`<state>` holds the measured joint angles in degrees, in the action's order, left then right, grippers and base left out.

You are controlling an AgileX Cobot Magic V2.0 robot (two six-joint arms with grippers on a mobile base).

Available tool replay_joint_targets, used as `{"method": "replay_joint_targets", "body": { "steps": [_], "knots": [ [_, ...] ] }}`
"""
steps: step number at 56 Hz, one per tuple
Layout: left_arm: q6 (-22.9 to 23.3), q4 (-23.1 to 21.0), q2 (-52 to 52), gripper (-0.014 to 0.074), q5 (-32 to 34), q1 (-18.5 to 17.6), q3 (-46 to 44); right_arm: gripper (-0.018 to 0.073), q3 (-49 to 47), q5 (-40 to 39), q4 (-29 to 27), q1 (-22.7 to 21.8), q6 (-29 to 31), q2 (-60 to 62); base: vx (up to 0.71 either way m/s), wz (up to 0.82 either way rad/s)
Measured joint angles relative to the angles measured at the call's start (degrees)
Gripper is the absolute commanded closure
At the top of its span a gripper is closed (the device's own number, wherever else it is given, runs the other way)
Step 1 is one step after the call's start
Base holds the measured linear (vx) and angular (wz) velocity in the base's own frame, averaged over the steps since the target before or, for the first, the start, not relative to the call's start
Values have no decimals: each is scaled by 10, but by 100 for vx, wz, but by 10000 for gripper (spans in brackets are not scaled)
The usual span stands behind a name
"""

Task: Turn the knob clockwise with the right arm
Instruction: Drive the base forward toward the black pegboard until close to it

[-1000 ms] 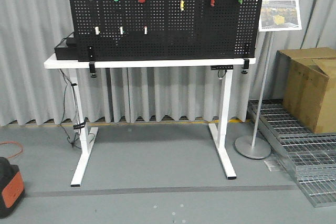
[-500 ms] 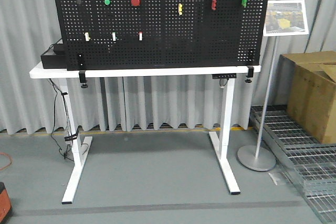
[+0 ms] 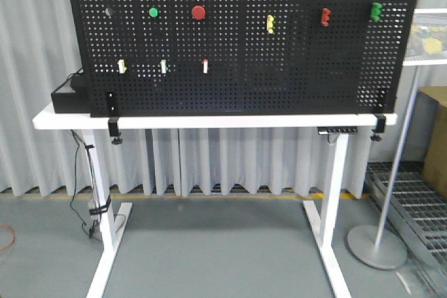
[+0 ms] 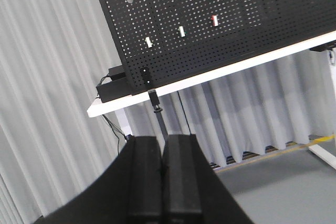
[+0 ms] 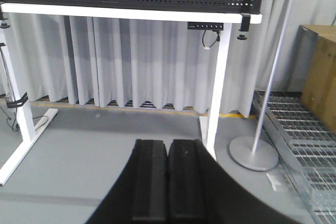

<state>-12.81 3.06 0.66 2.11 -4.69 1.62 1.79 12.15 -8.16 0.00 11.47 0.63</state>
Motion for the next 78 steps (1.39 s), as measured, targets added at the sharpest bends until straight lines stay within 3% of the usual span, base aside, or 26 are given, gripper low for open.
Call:
{"method": "replay_joint_targets", "body": {
  "steps": [78],
  "knots": [
    [0,0,0,603,0,0,0,564,0,0,0,0,0,0,41,3]
  ]
}}
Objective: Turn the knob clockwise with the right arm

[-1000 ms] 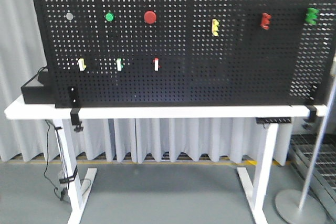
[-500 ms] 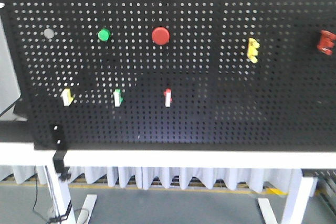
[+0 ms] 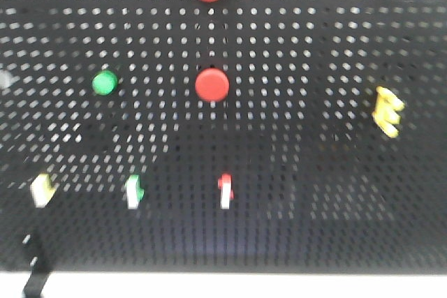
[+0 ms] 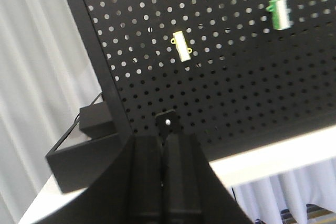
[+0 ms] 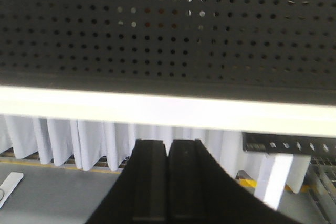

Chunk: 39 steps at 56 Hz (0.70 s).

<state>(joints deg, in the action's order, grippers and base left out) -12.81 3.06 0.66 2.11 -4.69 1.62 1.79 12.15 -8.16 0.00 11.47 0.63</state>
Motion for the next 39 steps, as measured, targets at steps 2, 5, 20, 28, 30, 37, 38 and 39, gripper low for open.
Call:
{"method": "replay_joint_targets", "body": {
  "steps": [2,5,20,28,30,37,38,39],
  "knots": [
    [0,0,0,603,0,0,0,564,0,0,0,0,0,0,28,0],
    [0,0,0,603,0,0,0,564,0,0,0,0,0,0,26,1],
    [0,0,0,603,0,0,0,564,0,0,0,0,0,0,18,1],
    [0,0,0,603,0,0,0,564,0,0,0,0,0,0,8,0],
    [0,0,0,603,0,0,0,564,0,0,0,0,0,0,5,-2],
    [0,0,0,603,0,0,0,564,0,0,0,0,0,0,4,-2],
    [0,0,0,603,0,0,0,564,0,0,0,0,0,0,2,-1],
    [0,0,0,603,0,0,0,564,0,0,0,0,0,0,2,0]
  ]
}}
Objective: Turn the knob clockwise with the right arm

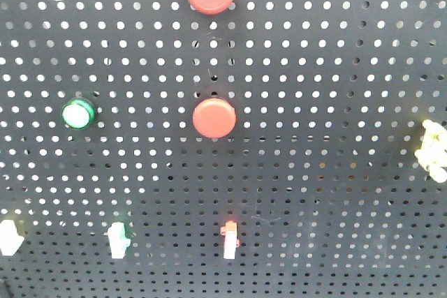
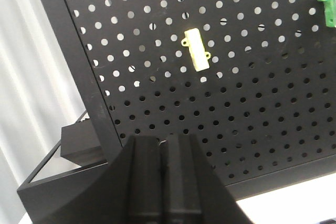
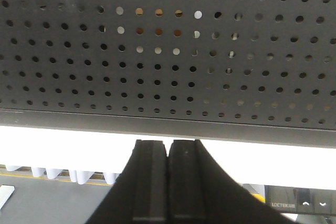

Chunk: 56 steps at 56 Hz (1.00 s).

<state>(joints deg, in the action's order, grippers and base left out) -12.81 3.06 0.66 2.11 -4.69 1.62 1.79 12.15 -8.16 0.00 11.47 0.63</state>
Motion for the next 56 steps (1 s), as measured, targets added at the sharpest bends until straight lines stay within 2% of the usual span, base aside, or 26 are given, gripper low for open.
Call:
{"method": "replay_joint_targets", "body": {
  "steps": [25,35,39,45,56],
  "knots": [
    [0,0,0,603,0,0,0,564,0,-2,0,0,0,0,0,0],
    [0,0,0,603,0,0,0,564,-6,-107,-26,0,-16,0,0,0],
    [0,0,0,603,0,0,0,564,-39,-110,-32,0,-17,0,0,0],
    [0,0,0,603,0,0,0,564,-150,-87,-24,0,3,-22,0,0],
    [0,0,0,603,0,0,0,564,-396,-50,-18,0,32,-180,0,0]
  ]
}}
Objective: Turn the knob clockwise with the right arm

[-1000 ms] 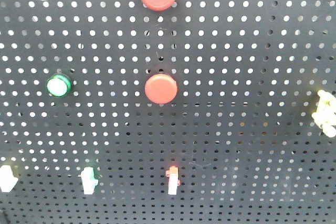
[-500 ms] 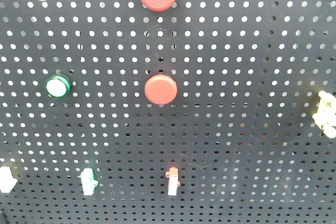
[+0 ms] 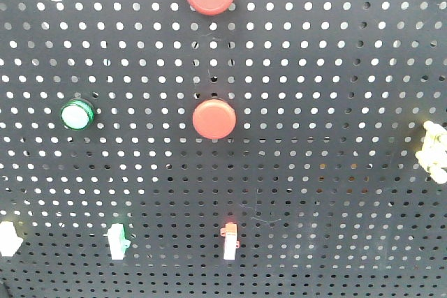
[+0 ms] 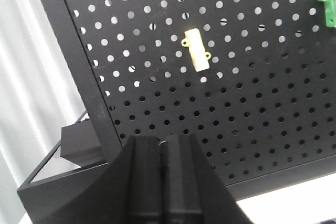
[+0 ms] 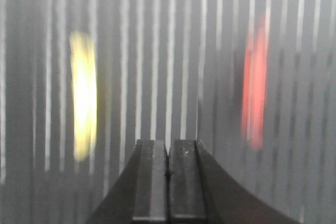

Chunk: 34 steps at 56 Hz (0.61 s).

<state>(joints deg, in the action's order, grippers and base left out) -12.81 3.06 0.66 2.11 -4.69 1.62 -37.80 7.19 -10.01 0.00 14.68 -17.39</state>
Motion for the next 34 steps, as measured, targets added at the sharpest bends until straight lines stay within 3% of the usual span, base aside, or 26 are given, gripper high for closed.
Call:
{"method": "replay_joint_targets", "body": {
  "steps": [9,15,26,34],
  "knots": [
    [0,0,0,603,0,0,0,564,-168,30,-10,0,5,-136,0,0],
    [0,0,0,603,0,0,0,564,-234,61,-49,0,5,-191,0,0],
    [0,0,0,603,0,0,0,564,-264,66,-149,0,5,-229,0,0],
    [0,0,0,603,0,0,0,564,-266,73,-182,0,10,-241,0,0]
  ]
}}
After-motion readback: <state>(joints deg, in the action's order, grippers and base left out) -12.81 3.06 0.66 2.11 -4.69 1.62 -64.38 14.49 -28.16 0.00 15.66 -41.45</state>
